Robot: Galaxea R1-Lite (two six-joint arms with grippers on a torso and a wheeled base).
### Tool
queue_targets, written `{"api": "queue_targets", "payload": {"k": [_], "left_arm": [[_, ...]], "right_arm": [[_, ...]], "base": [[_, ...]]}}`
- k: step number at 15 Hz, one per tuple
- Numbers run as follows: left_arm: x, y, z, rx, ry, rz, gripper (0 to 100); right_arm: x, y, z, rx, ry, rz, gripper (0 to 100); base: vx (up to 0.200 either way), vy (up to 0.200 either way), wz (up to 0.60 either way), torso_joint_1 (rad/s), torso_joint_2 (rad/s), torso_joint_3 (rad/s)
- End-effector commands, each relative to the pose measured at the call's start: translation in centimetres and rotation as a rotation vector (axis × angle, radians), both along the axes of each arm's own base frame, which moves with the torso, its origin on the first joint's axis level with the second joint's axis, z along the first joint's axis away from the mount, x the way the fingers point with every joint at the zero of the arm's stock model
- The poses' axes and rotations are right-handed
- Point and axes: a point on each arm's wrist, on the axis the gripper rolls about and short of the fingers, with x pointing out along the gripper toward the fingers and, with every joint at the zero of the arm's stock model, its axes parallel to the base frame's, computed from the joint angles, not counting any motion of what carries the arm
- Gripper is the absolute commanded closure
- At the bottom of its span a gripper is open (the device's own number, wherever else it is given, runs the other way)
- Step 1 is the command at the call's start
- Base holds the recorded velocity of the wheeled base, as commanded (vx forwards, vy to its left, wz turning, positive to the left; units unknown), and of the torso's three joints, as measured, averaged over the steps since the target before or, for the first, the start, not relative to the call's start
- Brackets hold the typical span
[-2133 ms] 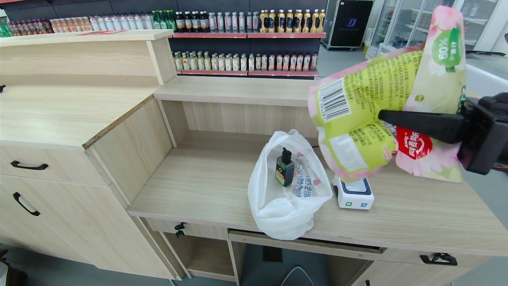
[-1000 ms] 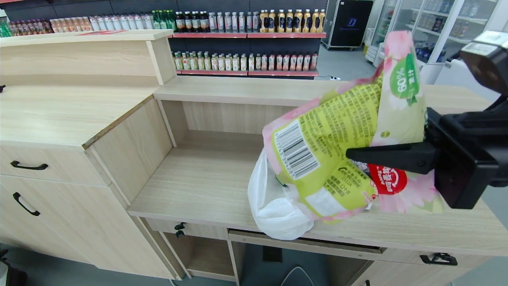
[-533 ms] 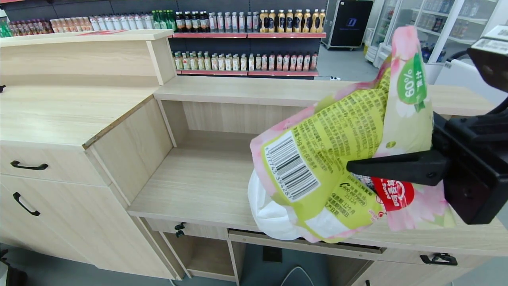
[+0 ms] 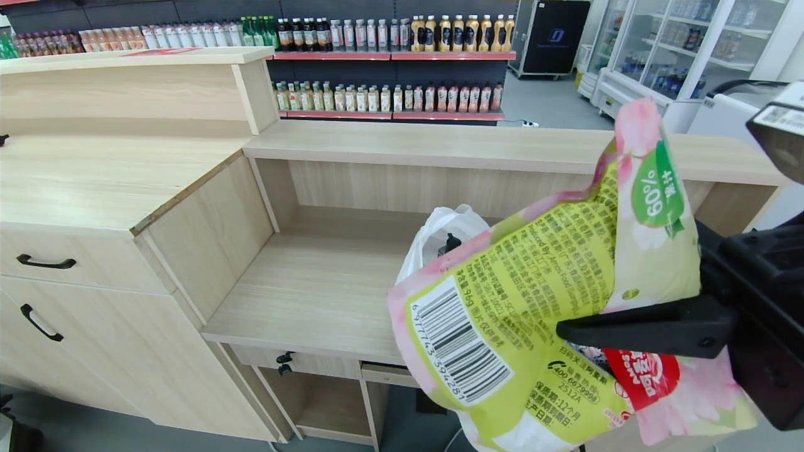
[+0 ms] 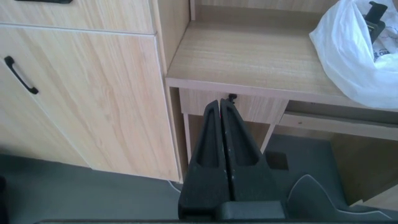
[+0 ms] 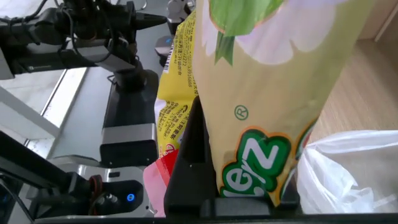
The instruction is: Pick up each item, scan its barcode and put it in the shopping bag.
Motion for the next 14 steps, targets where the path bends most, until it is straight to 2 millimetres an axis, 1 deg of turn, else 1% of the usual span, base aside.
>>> {"api": "queue_targets", "payload": {"k": [1, 4, 9, 12, 14], "left_arm": [[0.0, 0.0, 0.0, 0.000, 0.000, 0.000, 100], [0.0, 0.0, 0.0, 0.000, 0.000, 0.000, 100], [0.0, 0.0, 0.0, 0.000, 0.000, 0.000, 100], [0.0, 0.0, 0.0, 0.000, 0.000, 0.000, 100], [0.0, 0.0, 0.0, 0.000, 0.000, 0.000, 100]], "right_arm": [[-0.3, -0.1, 0.0, -0.013, 0.014, 0.001, 100], [0.1, -0.2, 0.7, -0.010, 0.007, -0.020, 100], [0.6, -0.3, 0.3, -0.023, 0.024, -0.042, 100], [1.1, -0.1, 0.2, -0.041, -0.010, -0.085, 100], [1.2, -0.4, 0.4, -0.039, -0.014, -0.100, 100]], "base": [[0.000, 0.000, 0.00, 0.000, 0.00, 0.000], [0.000, 0.000, 0.00, 0.000, 0.00, 0.000], [0.000, 0.000, 0.00, 0.000, 0.00, 0.000], [0.000, 0.000, 0.00, 0.000, 0.00, 0.000], [0.000, 0.000, 0.00, 0.000, 0.00, 0.000]]}}
